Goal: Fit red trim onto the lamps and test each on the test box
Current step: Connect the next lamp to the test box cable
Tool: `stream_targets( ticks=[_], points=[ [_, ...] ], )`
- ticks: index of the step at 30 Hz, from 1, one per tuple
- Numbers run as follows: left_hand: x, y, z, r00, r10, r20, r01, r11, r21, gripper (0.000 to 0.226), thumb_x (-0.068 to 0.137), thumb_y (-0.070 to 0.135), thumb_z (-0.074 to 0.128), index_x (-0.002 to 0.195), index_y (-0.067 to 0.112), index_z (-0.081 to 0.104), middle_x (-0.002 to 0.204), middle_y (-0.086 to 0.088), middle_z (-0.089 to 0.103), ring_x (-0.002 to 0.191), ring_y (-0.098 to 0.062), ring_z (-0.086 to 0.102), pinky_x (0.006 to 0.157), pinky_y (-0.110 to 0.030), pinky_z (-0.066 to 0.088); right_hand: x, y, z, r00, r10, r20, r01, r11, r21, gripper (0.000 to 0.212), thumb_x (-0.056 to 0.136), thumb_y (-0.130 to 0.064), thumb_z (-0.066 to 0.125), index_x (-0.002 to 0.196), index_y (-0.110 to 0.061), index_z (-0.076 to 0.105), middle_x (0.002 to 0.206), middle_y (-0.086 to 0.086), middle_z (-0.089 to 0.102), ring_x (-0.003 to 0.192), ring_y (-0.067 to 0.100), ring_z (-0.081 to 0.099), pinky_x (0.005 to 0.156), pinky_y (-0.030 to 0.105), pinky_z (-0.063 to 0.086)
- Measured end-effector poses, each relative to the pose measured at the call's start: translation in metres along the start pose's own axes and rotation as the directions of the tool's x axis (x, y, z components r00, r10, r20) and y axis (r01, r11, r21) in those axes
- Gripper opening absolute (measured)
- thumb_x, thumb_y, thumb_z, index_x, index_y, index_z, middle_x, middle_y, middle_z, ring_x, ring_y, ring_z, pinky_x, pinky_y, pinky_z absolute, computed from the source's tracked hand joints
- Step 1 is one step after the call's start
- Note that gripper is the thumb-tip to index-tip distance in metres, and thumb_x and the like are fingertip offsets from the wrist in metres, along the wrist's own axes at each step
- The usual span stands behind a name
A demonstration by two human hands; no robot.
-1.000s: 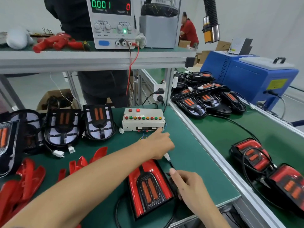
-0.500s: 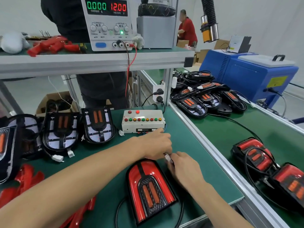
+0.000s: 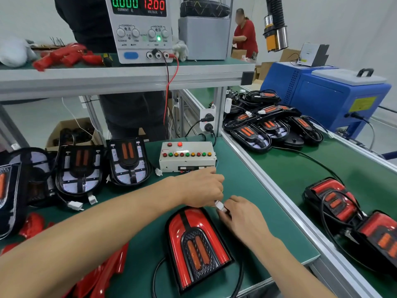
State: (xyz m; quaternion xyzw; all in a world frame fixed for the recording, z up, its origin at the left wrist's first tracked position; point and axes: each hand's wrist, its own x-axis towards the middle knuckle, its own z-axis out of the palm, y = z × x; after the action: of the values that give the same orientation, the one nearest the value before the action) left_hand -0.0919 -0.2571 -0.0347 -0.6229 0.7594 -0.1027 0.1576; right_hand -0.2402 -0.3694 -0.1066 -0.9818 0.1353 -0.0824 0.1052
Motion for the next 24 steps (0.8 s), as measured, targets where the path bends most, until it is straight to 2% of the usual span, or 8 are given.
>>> stream_targets(
  ticks=[9,12,16,19,21,24],
  points=[
    [-0.004,0.002,0.002,0.987,0.124,-0.100,-0.111,0.986,0.120,0.025,0.104,0.024,0.049,0.088,0.027,0.068,0.079,0.012,0.060,0.090,-0.014,0.049,0.078,-0.029,0.039,-0.002,0.003,-0.010,0.995,-0.095,-0.008,0.095,0.992,0.085,0.037,0.100,-0.037,0.052,0.072,-0.012,0.055,0.088,0.002,0.065,0.073,0.023,0.057,0.069,0.040,0.047],
    [-0.002,0.001,0.002,0.991,0.113,-0.067,-0.106,0.989,0.103,0.027,0.106,0.026,0.045,0.095,0.027,0.069,0.083,0.012,0.061,0.093,-0.014,0.049,0.081,-0.030,0.040,-0.001,0.005,-0.012,0.992,-0.122,-0.045,0.126,0.985,0.122,0.038,0.099,-0.032,0.055,0.069,-0.009,0.058,0.092,0.003,0.070,0.071,0.024,0.060,0.069,0.041,0.050],
    [-0.004,-0.001,-0.001,0.995,0.079,-0.060,-0.076,0.996,0.051,0.030,0.108,0.034,0.041,0.099,0.026,0.069,0.087,0.012,0.063,0.095,-0.014,0.048,0.085,-0.031,0.039,-0.001,0.003,-0.011,0.992,-0.104,-0.076,0.116,0.979,0.166,0.038,0.100,-0.032,0.058,0.070,-0.009,0.058,0.084,0.000,0.066,0.065,0.021,0.055,0.065,0.041,0.049],
    [-0.010,-0.004,-0.001,0.994,0.054,-0.099,-0.053,0.998,0.016,0.032,0.107,0.037,0.043,0.095,0.024,0.070,0.087,0.012,0.064,0.095,-0.015,0.049,0.085,-0.032,0.041,-0.002,0.006,-0.010,1.000,0.003,-0.013,0.001,0.955,0.297,0.036,0.096,-0.045,0.063,0.069,-0.023,0.053,0.067,-0.010,0.056,0.054,0.011,0.043,0.053,0.028,0.037],
    [-0.014,-0.006,0.001,0.995,0.022,-0.099,-0.022,1.000,-0.006,0.029,0.104,0.041,0.049,0.097,0.022,0.070,0.090,0.010,0.064,0.097,-0.016,0.050,0.087,-0.033,0.042,-0.005,0.006,-0.009,0.994,0.090,0.057,-0.106,0.891,0.441,0.035,0.094,-0.060,0.058,0.074,-0.030,0.056,0.057,-0.008,0.052,0.047,0.010,0.039,0.048,0.024,0.030],
    [-0.015,-0.006,0.001,0.999,-0.050,-0.021,0.046,0.988,-0.150,0.026,0.098,0.043,0.060,0.105,0.019,0.070,0.097,0.006,0.065,0.103,-0.017,0.048,0.089,-0.035,0.041,-0.007,0.005,-0.006,0.998,0.069,-0.010,-0.059,0.906,0.420,0.030,0.093,-0.060,0.055,0.080,-0.033,0.059,0.070,-0.006,0.061,0.058,0.011,0.050,0.056,0.030,0.043]
  ],
)
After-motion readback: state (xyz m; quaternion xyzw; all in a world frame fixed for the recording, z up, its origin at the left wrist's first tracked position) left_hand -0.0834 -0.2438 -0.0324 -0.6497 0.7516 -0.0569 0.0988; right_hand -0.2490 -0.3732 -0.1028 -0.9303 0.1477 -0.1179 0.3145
